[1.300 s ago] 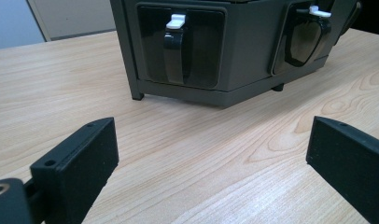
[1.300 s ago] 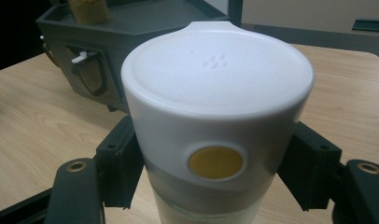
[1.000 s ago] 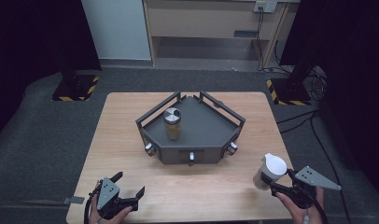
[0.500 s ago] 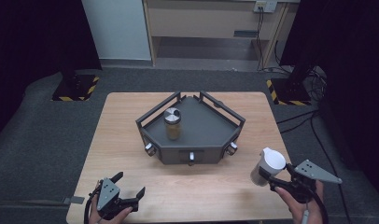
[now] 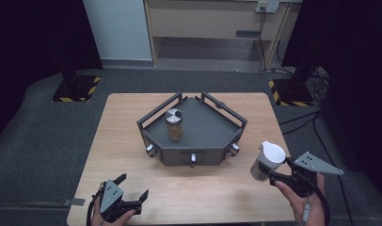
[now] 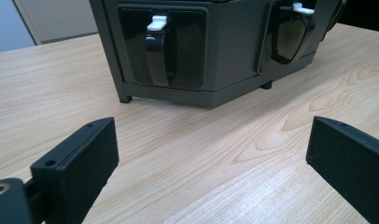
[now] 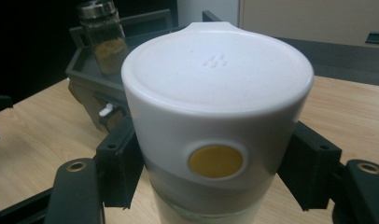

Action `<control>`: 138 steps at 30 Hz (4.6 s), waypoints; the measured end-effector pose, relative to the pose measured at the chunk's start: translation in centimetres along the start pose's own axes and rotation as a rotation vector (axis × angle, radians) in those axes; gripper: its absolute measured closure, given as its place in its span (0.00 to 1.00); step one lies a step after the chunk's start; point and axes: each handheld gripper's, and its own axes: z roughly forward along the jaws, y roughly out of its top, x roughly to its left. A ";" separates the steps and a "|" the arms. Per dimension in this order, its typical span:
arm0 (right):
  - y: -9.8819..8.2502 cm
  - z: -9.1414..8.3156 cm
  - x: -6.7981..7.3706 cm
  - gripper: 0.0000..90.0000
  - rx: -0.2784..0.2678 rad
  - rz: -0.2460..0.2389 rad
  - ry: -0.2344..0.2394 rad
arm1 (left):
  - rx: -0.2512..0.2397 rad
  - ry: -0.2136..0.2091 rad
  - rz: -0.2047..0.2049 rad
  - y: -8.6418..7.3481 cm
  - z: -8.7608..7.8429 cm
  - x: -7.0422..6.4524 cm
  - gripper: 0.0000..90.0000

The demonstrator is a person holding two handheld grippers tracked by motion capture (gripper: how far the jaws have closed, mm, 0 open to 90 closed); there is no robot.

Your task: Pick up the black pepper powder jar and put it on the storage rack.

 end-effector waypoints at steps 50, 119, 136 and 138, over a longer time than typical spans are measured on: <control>9.1 6.5 1.3 0.35 -0.030 -0.050 0.047 | 0.026 -0.010 0.049 0.0 -0.7 -0.9 0.02; 9.6 18.2 2.5 0.34 0.043 -0.095 0.059 | 0.015 -0.035 0.029 -0.2 -0.4 -0.4 0.02; 9.2 18.9 2.3 0.34 0.059 -0.086 0.048 | 0.013 -0.031 0.029 -0.3 -0.6 -0.4 0.02; 9.1 19.0 2.2 0.35 0.060 -0.086 0.046 | 0.013 -0.031 0.027 -0.3 -0.6 -0.4 0.02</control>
